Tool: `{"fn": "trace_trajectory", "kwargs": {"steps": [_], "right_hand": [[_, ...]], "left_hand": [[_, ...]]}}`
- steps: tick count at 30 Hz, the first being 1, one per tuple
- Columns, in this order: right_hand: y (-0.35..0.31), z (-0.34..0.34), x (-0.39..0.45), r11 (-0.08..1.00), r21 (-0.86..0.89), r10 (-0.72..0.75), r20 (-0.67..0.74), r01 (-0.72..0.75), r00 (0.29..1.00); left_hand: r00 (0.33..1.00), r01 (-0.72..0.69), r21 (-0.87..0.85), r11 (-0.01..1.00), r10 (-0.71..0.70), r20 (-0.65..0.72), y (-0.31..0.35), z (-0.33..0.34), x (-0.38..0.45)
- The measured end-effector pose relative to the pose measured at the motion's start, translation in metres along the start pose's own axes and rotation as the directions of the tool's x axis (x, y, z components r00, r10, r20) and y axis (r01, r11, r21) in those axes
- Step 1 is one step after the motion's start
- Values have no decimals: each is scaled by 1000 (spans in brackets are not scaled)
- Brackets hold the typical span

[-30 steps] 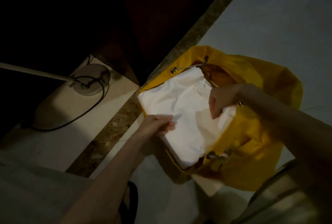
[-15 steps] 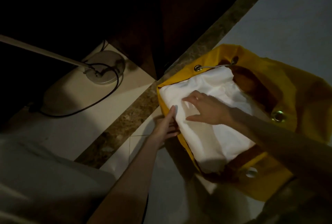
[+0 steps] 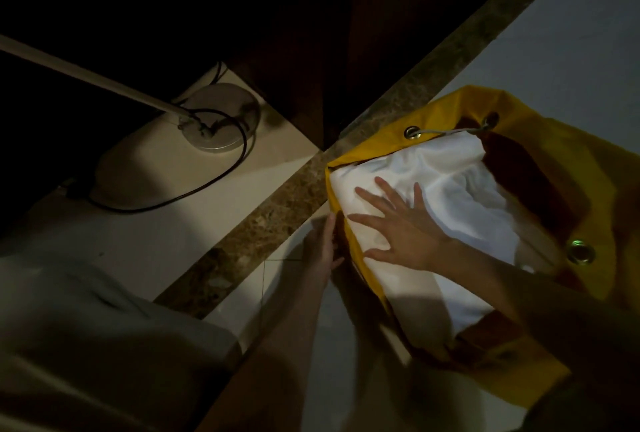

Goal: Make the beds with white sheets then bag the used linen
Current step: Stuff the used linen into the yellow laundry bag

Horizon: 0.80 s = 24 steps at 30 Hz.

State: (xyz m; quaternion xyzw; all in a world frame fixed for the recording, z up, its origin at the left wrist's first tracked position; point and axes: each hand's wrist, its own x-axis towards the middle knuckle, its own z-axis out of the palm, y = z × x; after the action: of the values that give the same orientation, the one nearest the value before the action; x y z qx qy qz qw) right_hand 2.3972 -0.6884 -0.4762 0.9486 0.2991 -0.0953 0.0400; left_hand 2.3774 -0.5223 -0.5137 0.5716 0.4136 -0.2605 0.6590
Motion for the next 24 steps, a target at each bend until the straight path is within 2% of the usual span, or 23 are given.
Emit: {"fn": "trace_trajectory", "kwargs": {"steps": [5, 9, 13, 15, 19, 22, 24], "right_hand": [[9, 2, 0, 1000, 6, 3, 42, -3, 999], [15, 5, -7, 996, 24, 89, 40, -90, 995], [12, 4, -7, 987, 6, 161, 1, -161, 987], [-2, 0, 0, 979, 5, 205, -79, -206, 975], [-31, 9, 11, 985, -36, 161, -186, -171, 969], [-25, 21, 16, 982, -73, 164, -139, -175, 977], [-16, 22, 19, 975, -84, 200, -91, -207, 976]], "left_hand": [[995, 72, 46, 996, -75, 62, -12, 6, 16], [999, -33, 132, 991, 29, 33, -20, 17, 29], [999, -18, -31, 999, 19, 45, -25, 37, 39], [1000, -29, -116, 993, 30, 5, -31, 46, 46], [997, -25, -247, 969, 41, 64, -46, 54, 51], [1000, -2, -311, 951, 5, 10, -27, 46, 31], [998, -51, -310, 949, 56, 8, -14, 38, 19]]}}
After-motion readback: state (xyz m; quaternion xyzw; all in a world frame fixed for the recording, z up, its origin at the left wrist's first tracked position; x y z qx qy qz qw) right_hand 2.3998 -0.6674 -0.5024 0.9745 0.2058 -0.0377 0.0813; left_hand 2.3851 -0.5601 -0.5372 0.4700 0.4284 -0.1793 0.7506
